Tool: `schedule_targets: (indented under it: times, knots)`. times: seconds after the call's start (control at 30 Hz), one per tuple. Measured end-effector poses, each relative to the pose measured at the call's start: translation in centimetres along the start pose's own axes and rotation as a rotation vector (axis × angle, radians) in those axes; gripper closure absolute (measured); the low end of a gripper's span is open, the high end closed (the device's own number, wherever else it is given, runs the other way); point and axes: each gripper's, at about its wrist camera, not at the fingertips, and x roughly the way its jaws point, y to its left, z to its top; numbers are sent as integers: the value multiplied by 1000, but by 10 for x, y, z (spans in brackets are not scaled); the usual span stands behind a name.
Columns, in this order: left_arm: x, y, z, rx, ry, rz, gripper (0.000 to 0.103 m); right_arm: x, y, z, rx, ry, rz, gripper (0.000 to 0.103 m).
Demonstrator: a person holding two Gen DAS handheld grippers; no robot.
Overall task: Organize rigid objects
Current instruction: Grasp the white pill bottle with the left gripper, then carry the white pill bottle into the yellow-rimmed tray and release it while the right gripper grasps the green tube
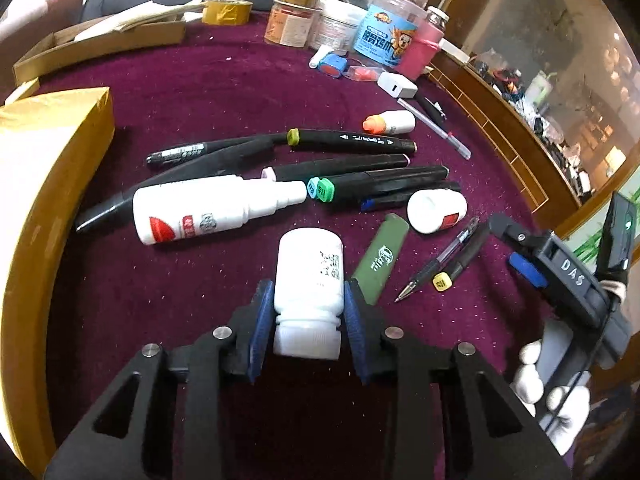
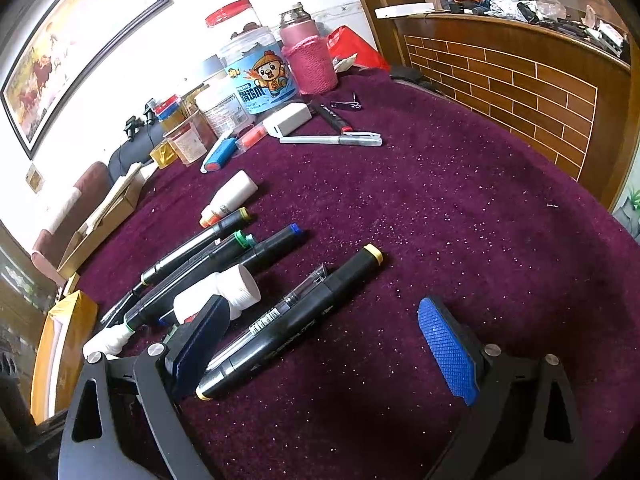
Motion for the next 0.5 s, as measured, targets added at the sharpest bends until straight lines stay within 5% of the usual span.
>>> schedule_targets:
  times: [0.5]
  knots:
    - [-112,31,-37,-82,-231,-168,72,8,-1,0,9,40,-67,10]
